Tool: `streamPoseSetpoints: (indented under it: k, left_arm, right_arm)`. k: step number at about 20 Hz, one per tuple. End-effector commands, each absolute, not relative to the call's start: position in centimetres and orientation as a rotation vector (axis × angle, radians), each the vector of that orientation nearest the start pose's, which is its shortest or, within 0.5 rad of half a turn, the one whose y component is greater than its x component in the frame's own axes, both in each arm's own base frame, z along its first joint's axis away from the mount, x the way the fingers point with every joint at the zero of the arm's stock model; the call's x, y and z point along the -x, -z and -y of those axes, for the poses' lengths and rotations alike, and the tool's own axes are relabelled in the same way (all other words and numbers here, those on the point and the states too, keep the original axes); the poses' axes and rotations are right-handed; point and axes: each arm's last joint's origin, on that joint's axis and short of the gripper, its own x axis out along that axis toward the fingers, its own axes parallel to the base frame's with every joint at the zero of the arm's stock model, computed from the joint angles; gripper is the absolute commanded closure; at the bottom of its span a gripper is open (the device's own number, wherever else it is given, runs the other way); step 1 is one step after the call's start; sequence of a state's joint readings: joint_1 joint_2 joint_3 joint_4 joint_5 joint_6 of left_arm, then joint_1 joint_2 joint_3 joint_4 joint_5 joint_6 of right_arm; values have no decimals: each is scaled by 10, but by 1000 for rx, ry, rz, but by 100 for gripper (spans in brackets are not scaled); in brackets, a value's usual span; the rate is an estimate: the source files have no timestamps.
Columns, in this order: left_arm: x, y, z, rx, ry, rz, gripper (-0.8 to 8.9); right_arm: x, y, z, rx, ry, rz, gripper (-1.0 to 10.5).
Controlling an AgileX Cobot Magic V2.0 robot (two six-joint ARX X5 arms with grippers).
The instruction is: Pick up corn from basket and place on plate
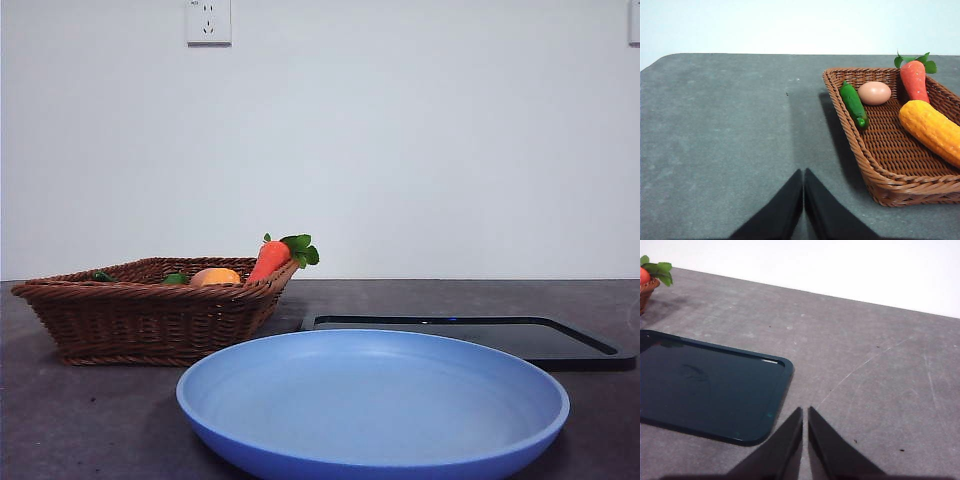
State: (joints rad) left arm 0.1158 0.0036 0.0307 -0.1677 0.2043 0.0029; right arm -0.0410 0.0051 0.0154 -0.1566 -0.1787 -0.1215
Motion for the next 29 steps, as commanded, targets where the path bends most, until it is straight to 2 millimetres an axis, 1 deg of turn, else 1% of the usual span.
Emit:
streamPoseSetpoints:
  k: [1, 4, 7, 13, 15, 18, 21, 25, 29]
  left_arm:
    - [-96, -149, -6, 95, 78, -157, 806]
    - [-96, -150, -6, 190, 71, -159, 806]
    - [-96, -150, -6, 287, 63, -164, 806]
    - [-96, -151, -5, 508, 58, -164, 806]
    - [-96, -152, -4, 546, 89, -165, 806]
    - [-95, -157, -1, 613, 181, -186, 806]
    - [-93, -167, 0, 632, 242, -176, 806]
    - [-88, -188, 1, 637, 251, -159, 806]
    - [-84, -208, 2, 629, 281, -205, 806]
  right_arm:
    - [-96, -153, -1, 90, -141, -124, 944]
    - [-97, -159, -2, 49, -148, -69, 944]
    - [-97, -161, -1, -94, -143, -53, 944]
    - [-97, -160, -1, -275, -134, -83, 944]
    - [-97, -161, -2, -327, -146, -83, 944]
    - [-96, -166, -3, -383, -190, -68, 945]
    - [-93, -177, -3, -449, -193, -73, 945]
    - [-86, -200, -3, -444, -189, -59, 945]
    - [-82, -225, -4, -413, -189, -66, 945]
